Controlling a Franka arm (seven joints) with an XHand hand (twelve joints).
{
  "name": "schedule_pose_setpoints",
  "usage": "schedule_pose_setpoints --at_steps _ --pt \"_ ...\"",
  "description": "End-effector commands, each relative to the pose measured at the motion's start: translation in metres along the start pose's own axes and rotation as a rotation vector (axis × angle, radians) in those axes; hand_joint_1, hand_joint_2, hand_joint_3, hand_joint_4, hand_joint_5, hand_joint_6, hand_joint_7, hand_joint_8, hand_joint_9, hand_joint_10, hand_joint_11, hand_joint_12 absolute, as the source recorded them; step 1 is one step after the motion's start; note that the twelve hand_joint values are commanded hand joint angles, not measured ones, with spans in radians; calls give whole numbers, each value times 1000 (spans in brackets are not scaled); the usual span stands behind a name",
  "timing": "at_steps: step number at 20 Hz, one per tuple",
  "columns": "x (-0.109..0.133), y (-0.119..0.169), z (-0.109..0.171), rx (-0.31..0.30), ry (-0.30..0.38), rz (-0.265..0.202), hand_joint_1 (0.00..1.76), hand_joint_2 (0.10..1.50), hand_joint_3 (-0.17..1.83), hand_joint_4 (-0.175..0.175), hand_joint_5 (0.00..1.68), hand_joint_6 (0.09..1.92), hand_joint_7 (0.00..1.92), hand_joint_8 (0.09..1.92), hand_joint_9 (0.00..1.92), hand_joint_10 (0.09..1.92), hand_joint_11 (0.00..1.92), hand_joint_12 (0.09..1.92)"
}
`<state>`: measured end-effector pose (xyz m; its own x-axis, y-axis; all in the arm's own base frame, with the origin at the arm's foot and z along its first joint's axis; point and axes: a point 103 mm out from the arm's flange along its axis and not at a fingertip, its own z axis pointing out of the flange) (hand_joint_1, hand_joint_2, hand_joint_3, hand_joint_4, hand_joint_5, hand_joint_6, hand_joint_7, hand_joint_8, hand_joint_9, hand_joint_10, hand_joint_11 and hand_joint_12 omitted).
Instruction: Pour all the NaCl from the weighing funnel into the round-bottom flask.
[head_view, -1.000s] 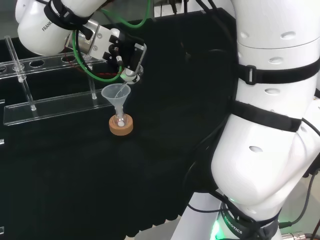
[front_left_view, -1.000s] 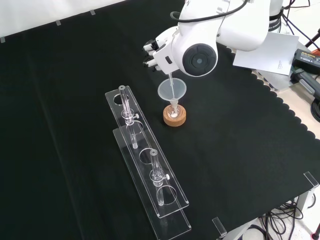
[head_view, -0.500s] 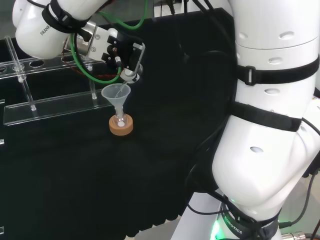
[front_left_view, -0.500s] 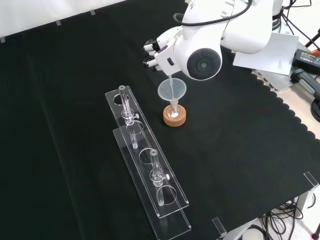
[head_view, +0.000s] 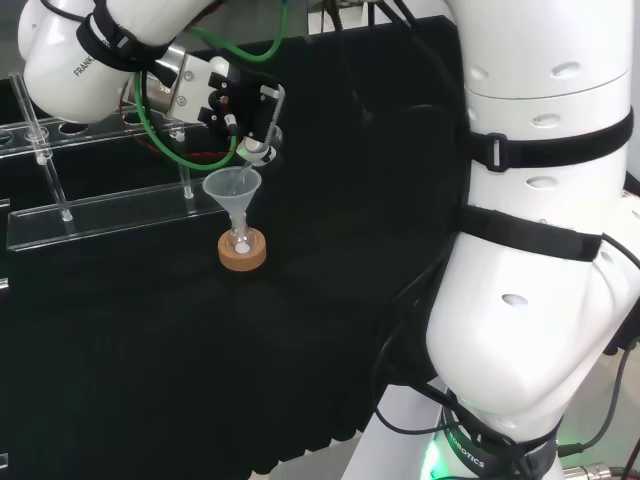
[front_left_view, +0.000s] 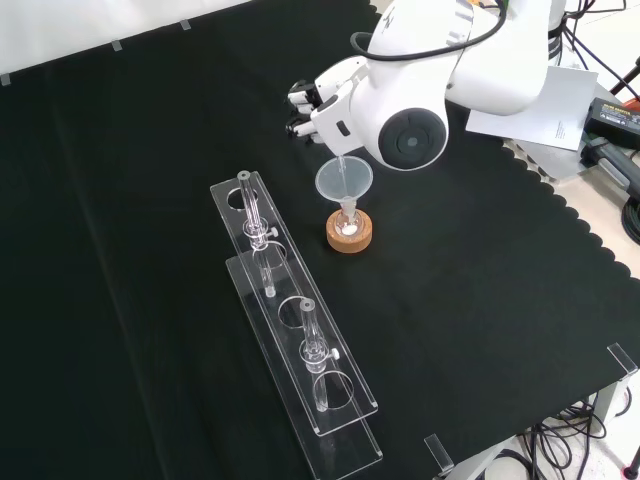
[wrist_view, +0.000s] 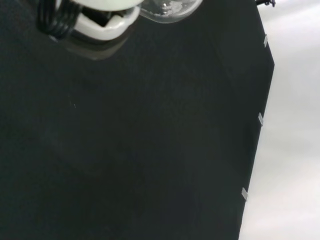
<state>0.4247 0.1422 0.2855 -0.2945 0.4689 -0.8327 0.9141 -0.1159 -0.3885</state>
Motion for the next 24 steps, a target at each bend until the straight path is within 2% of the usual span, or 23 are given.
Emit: schedule_pose_setpoints --at_steps 1,24 --pt "1 0 -3 1 -19 3 1126 706 528 175 1324 528 637 642 1100 170 1012 899" --pt "4 -4 -12 -13 -140 21 1126 706 528 175 1323 530 634 644 1099 166 1016 892"
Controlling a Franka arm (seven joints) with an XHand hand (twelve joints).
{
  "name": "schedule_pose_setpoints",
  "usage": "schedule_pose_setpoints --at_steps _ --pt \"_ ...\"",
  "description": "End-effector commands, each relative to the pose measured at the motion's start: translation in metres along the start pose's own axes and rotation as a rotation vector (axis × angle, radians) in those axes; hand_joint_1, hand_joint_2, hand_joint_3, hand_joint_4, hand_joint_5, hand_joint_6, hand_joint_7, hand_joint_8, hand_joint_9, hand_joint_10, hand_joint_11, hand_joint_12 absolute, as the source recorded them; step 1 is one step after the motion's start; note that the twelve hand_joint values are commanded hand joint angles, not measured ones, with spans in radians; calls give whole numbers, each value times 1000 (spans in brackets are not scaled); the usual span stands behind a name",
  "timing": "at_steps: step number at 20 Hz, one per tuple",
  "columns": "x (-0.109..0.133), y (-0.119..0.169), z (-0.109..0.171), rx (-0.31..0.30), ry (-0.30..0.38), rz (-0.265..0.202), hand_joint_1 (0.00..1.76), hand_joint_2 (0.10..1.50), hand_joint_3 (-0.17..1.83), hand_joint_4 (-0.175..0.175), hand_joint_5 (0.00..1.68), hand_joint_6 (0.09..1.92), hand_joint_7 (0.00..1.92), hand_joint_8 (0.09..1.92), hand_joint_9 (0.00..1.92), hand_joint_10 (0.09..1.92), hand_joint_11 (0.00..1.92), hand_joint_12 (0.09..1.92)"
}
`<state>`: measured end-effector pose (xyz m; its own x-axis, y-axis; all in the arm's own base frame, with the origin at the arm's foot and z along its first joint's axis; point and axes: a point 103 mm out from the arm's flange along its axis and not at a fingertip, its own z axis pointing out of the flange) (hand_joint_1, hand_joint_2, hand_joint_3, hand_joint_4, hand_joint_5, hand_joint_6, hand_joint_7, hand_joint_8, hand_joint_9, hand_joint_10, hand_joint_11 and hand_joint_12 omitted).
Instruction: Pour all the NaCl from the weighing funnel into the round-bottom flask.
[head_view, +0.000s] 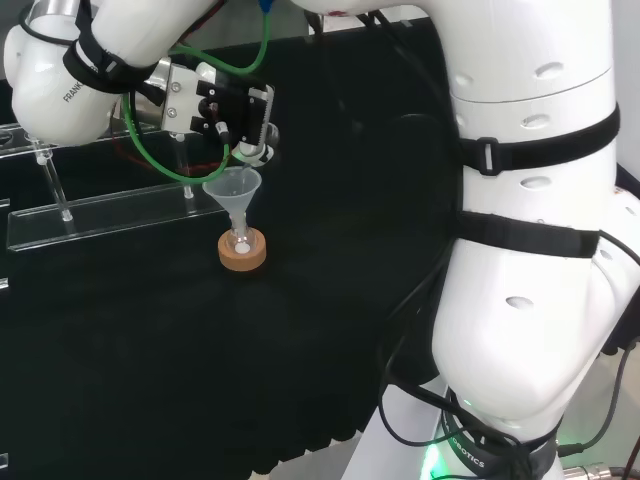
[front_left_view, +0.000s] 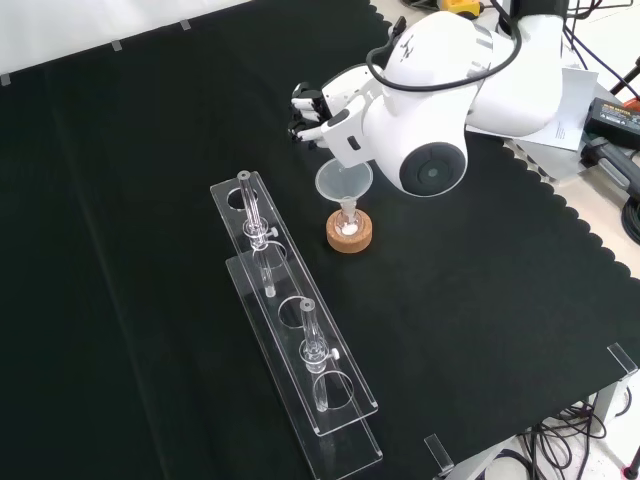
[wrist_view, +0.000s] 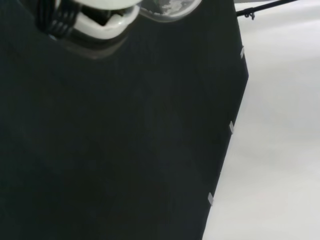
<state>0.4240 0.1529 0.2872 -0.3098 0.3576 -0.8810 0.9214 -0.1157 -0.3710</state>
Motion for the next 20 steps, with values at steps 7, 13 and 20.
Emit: schedule_pose_setpoints --at_steps 7,13,20 --pt "4 -2 -6 -6 -52 5 1126 706 529 175 1323 531 633 644 1099 165 1019 890" --pt "5 -2 -8 3 -78 14 1126 706 529 175 1323 531 633 645 1099 164 1021 889" --pt "4 -3 -11 6 -99 21 1125 706 529 175 1323 532 632 645 1100 163 1023 887"
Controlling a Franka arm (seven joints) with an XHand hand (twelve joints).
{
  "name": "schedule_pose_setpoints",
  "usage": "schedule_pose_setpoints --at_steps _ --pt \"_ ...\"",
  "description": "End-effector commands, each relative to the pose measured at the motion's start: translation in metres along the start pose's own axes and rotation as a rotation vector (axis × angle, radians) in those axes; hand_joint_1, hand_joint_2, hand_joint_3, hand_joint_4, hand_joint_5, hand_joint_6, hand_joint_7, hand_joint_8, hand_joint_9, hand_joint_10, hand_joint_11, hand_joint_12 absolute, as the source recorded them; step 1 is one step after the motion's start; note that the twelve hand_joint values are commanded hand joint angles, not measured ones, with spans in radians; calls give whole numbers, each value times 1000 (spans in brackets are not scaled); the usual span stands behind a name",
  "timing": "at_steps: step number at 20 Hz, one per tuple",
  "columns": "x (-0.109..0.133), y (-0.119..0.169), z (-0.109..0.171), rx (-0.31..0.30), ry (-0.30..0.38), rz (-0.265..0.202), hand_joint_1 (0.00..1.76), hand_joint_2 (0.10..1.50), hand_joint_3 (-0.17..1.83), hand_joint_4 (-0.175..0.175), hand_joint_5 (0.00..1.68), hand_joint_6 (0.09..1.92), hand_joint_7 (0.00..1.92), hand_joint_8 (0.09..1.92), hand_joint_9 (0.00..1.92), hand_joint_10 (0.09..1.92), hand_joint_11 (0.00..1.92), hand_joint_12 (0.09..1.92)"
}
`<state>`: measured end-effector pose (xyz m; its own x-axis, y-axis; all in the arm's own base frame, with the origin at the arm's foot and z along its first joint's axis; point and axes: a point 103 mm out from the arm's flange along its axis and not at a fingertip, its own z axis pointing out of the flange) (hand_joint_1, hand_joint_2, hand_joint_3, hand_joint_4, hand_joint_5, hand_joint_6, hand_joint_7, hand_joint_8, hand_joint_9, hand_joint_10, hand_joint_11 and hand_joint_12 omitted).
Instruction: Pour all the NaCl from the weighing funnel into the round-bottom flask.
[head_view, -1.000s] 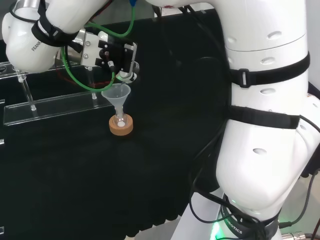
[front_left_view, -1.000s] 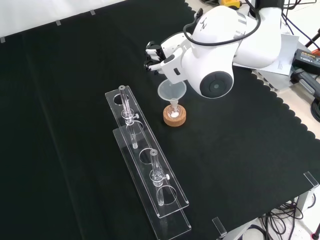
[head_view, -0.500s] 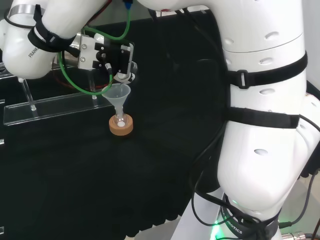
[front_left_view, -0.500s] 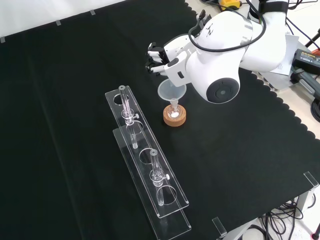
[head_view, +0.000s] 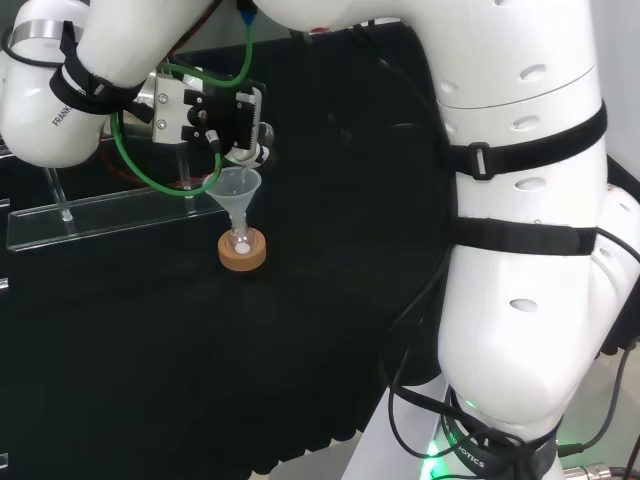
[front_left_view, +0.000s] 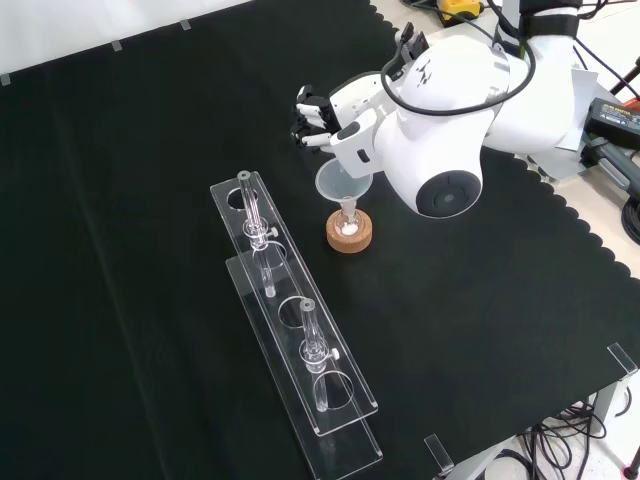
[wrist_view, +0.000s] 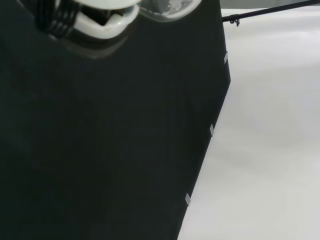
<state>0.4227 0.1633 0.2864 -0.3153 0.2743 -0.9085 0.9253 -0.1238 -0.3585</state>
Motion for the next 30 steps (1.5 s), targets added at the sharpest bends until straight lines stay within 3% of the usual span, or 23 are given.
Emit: schedule_pose_setpoints --at_steps 1,9,30 --pt "-1 -1 -2 1 -14 6 1125 706 529 175 1323 532 632 645 1100 163 1023 886" --pt "-3 -3 -1 0 -3 9 1125 706 529 175 1322 532 633 646 1100 162 1024 884" --pt "-25 -8 32 -55 414 -2 1125 707 529 175 1321 535 632 645 1102 159 1028 880"
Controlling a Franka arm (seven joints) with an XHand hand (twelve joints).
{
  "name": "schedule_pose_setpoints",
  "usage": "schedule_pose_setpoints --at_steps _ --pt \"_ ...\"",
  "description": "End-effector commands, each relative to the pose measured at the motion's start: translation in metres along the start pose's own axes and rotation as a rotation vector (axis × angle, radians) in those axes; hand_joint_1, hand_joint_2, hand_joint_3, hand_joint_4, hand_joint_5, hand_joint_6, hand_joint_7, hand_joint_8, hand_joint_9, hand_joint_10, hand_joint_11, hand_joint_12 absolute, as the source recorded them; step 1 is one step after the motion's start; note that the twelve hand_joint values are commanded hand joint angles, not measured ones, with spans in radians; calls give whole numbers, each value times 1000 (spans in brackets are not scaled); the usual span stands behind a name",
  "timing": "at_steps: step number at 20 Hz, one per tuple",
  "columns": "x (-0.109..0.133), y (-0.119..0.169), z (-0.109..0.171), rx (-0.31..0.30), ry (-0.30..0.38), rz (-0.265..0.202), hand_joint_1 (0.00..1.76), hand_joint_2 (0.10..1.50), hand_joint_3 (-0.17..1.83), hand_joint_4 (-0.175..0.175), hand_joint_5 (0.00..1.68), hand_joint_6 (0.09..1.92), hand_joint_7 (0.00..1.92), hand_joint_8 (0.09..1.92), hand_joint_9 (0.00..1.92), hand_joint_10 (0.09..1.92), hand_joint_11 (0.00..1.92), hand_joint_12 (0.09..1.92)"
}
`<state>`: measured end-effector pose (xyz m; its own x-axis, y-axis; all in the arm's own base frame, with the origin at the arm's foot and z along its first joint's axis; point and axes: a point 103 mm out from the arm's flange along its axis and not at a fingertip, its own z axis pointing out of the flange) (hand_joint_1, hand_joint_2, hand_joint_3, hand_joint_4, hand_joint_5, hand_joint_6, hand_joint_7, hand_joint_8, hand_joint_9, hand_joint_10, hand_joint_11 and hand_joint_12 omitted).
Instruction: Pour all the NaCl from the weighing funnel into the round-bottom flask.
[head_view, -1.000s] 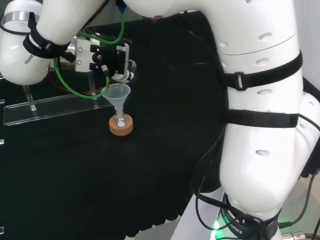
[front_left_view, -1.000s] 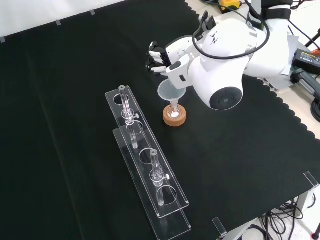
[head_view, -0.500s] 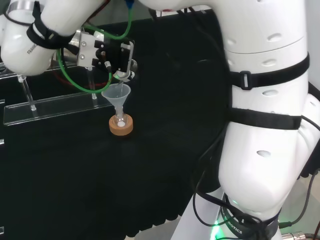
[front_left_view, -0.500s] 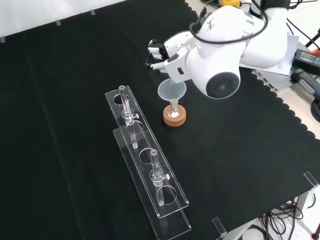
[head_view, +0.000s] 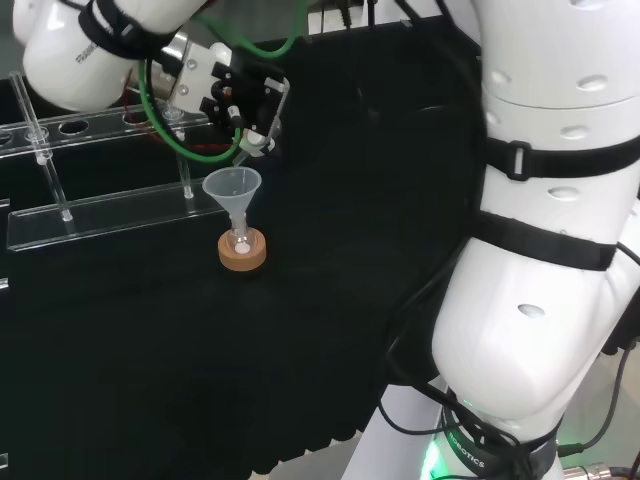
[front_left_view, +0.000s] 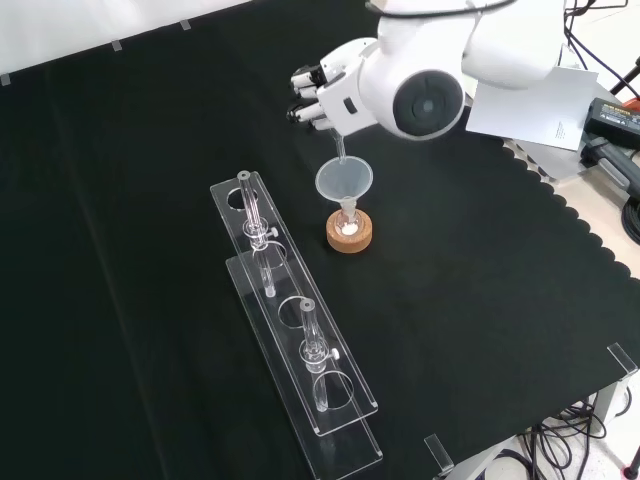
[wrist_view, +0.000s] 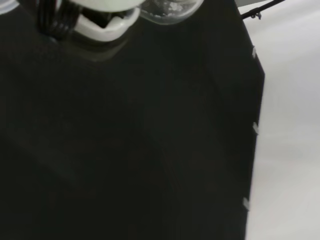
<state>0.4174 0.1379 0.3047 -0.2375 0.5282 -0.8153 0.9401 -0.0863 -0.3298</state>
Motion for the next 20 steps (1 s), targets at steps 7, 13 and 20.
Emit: schedule_pose_setpoints --at_steps 7,13,20 --pt "-15 5 19 -5 273 -23 1125 707 529 175 1320 535 632 645 1103 158 1030 878" --pt "-19 7 24 -15 328 -24 1124 707 529 175 1320 536 631 645 1103 157 1031 877" --pt "-28 7 28 -40 377 -15 1124 708 528 175 1319 538 630 644 1104 157 1031 876"
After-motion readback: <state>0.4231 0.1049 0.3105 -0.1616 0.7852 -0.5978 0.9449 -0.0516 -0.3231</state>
